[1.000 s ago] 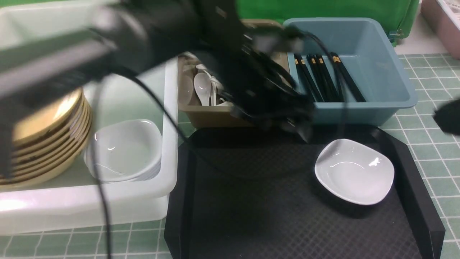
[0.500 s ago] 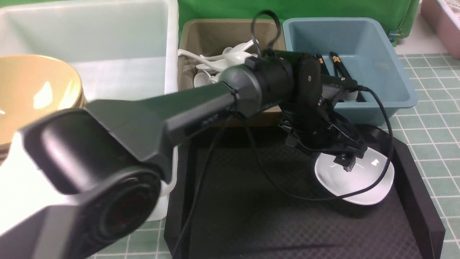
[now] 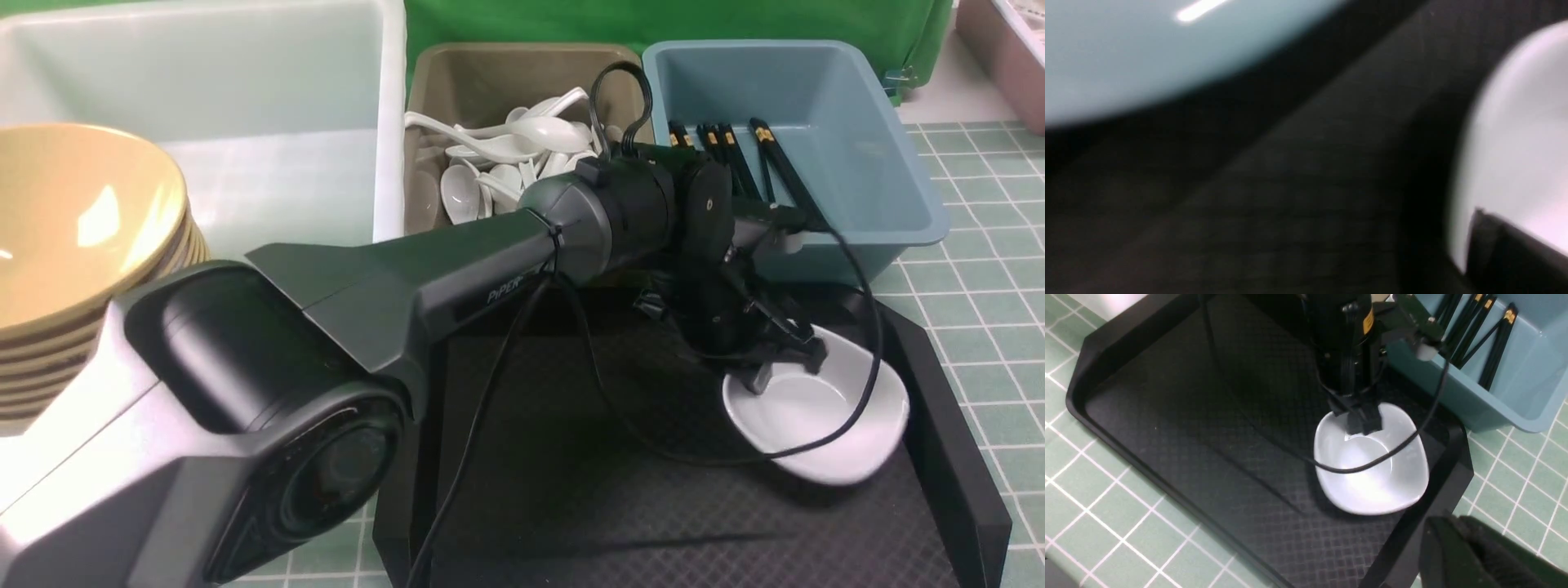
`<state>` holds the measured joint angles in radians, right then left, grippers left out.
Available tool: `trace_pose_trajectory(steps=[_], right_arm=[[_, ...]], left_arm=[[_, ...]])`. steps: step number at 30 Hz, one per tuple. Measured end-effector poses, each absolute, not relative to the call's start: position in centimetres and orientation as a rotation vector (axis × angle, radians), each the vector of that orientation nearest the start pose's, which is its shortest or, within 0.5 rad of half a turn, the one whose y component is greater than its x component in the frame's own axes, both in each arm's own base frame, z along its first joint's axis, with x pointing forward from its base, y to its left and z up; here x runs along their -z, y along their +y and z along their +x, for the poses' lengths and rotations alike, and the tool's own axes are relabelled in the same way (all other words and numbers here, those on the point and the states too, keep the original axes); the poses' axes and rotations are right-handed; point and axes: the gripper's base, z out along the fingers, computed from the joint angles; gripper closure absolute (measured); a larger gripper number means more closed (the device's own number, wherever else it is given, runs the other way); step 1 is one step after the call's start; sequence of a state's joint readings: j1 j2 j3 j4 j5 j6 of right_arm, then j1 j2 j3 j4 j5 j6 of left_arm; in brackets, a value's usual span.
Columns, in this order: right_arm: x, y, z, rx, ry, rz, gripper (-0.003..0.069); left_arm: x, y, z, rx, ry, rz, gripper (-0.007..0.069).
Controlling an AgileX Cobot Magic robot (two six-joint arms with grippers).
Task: On blue table put chopsticks spoon bowls plates into blue grey white boxes.
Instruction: 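Grasp the small white bowl on the black tray by its rim with the left gripper, then place the white bowl into the white bin with the other dishes with the left gripper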
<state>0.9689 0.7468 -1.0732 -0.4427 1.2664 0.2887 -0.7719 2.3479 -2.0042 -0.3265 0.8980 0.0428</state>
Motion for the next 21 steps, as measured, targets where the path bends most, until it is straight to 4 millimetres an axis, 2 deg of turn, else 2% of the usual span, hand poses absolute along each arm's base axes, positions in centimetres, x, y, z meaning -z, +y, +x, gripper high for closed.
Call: trace_pose_trajectory(steps=[3,6,8,9,10,11,12,13,16,17,19,21], right_arm=[[-40.0,6.6,9.0,-0.035,2.196,-0.772,0.0609],[-39.9,7.8,9.9,0.003,2.206,-0.829,0.0611],[-40.5,8.9,10.5,0.016,2.194,-0.872,0.0610],[-40.5,9.1,10.7,0.020,2.195,-0.879,0.0610],[-41.4,10.1,11.3,0.008,2.164,-0.917,0.0610],[-41.4,10.4,11.4,0.007,2.165,-0.926,0.0610],[-42.0,11.0,11.7,-0.009,2.144,-0.943,0.0610],[-42.9,12.5,12.3,-0.037,2.103,-0.995,0.0610],[-44.4,14.8,13.2,-0.104,2.036,-1.080,0.0610],[-44.3,15.2,13.4,-0.105,2.034,-1.094,0.0610],[-45.0,17.3,14.2,-0.159,1.998,-1.168,0.0610],[-45.2,19.1,14.8,-0.183,1.971,-1.236,0.0610]], left_arm=[[-19.3,-37.2,34.9,0.586,2.618,0.969,0.0609],[-21.7,-36.3,34.6,0.497,2.580,1.045,0.0620],[-24.8,-35.2,34.2,0.430,2.534,1.078,0.0620],[-25.1,-35.1,34.1,0.426,2.526,1.077,0.0620],[-28.0,-33.8,33.6,0.362,2.490,1.092,0.0620],[-28.3,-33.7,33.5,0.356,2.486,1.093,0.0620],[-29.7,-33.0,33.3,0.330,2.469,1.092,0.0620],[-32.7,-31.2,32.6,0.284,2.442,1.069,0.0620],[-36.8,-27.3,32.3,0.251,2.435,0.956,0.0620],[-37.1,-27.2,32.2,0.253,2.433,0.953,0.0620],[-39.3,-23.0,32.0,0.235,2.444,0.826,0.0620],[-40.2,-19.1,31.8,0.205,2.473,0.723,0.0620]])
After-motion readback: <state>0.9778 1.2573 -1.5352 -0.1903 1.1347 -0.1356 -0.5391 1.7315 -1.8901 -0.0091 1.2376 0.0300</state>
